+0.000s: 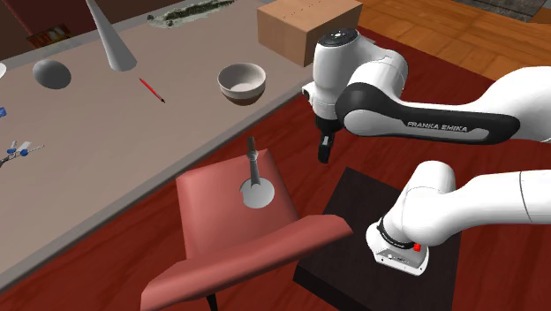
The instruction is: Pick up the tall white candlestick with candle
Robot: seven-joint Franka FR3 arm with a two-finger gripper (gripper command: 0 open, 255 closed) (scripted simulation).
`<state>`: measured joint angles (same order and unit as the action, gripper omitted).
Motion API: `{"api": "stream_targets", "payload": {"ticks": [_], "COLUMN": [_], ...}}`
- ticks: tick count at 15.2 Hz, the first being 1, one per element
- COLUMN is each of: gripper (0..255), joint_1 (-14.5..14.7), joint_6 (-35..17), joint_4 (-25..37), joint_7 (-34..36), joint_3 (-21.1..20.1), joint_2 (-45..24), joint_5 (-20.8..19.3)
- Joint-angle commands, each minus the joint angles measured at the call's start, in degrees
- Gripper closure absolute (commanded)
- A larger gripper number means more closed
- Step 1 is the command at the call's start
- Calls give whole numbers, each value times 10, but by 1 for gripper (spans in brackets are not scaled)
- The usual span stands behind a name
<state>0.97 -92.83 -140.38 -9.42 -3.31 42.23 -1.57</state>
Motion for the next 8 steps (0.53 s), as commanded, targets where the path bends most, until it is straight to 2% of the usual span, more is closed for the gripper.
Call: {"api": "stream_targets", "payload": {"ticks": [1,8], "gripper": [0,0], "joint_1": [0,4], "joint_6": [0,39], "joint_4": [0,174], "joint_7": [0,74], "joint_3": [0,-34], "joint_2": [0,-196], "joint_5": [0,51]}}
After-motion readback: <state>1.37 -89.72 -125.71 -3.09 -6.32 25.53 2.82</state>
